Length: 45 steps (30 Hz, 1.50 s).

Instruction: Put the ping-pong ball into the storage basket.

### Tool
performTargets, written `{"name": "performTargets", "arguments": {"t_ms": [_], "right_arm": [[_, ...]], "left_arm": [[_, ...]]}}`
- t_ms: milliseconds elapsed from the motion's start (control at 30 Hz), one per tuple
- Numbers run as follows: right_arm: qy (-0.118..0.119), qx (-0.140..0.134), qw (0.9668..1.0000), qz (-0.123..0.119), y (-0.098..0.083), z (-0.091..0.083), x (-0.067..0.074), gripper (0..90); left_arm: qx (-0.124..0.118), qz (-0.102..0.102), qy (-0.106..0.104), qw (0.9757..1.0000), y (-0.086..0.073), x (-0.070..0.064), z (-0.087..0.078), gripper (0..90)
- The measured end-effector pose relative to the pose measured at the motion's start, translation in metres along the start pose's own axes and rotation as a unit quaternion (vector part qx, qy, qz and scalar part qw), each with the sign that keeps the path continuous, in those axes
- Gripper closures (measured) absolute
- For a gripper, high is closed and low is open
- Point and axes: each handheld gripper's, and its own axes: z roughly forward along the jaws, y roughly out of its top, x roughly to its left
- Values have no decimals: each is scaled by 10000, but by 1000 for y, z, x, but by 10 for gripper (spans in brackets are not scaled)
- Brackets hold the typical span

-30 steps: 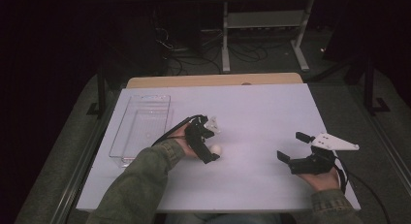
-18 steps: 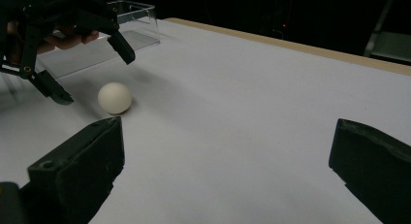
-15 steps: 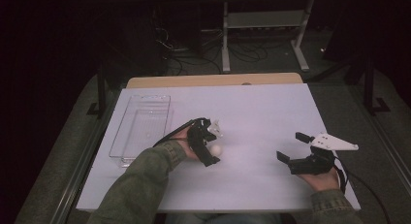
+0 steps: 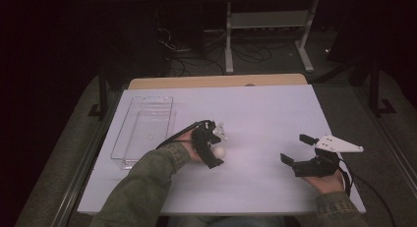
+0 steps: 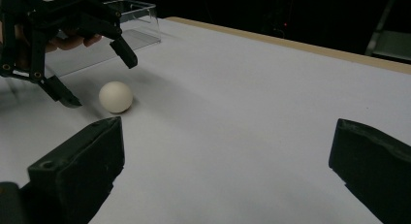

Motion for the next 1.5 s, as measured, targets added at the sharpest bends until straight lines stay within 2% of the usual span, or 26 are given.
{"name": "performTargets", "arguments": {"t_ms": [100,167,600,733,833,933,1133,1333,1500], "right_arm": [[-1,0,10000,3,0,0,0,0],[0,1,10000,4,0,0,0,0],[17,9,10000,3,0,0,0,0],[11,7,10000,1,0,0,0,0],[15,7,10000,1,0,0,0,0],[16,30,10000,2,0,1,0,0],[25,31,10000,4,0,1,0,0],[33,33,10000,8,0,1,0,0],[34,34,10000,7,0,1,0,0]], "left_arm": [[28,13,-10,10000,1,0,1,81],[44,17,-23,10000,1,0,1,136],[225,24,-181,9996,2,1,5,281],[292,54,-172,9994,2,1,6,325],[324,106,-74,9994,2,0,7,371],[332,132,-109,9993,2,-2,8,411],[352,106,-117,9993,2,-1,8,443],[369,173,-131,9991,2,-2,8,497],[363,202,-118,9991,2,-3,8,503]]}}
